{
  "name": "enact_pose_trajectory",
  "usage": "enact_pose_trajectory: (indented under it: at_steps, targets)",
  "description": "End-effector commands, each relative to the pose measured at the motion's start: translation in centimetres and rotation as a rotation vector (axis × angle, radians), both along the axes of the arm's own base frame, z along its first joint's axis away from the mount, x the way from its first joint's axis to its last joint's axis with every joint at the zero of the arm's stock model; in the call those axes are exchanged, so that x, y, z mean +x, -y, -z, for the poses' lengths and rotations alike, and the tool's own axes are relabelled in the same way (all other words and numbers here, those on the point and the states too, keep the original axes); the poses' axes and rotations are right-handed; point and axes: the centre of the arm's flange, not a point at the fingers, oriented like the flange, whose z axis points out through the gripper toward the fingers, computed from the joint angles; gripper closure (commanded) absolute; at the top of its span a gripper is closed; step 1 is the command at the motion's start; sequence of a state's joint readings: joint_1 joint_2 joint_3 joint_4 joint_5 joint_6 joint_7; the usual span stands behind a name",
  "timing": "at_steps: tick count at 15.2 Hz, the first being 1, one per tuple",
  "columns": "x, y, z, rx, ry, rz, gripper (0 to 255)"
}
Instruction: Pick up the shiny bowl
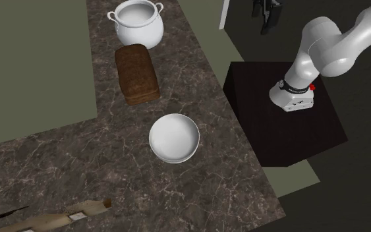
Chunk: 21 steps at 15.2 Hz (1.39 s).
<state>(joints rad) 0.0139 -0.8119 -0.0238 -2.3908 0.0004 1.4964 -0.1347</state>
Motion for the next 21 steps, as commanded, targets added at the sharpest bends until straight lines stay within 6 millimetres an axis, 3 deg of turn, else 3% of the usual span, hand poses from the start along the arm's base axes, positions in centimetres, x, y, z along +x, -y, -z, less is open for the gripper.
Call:
enact_pose_trajectory:
  at_steps: [1, 21]
  targets:
    - [0.0, 0.0, 0.0, 0.000, 0.000, 0.000, 0]
    - [16.8, -12.4, 14.7, 0.009, 0.071, -0.014, 0]
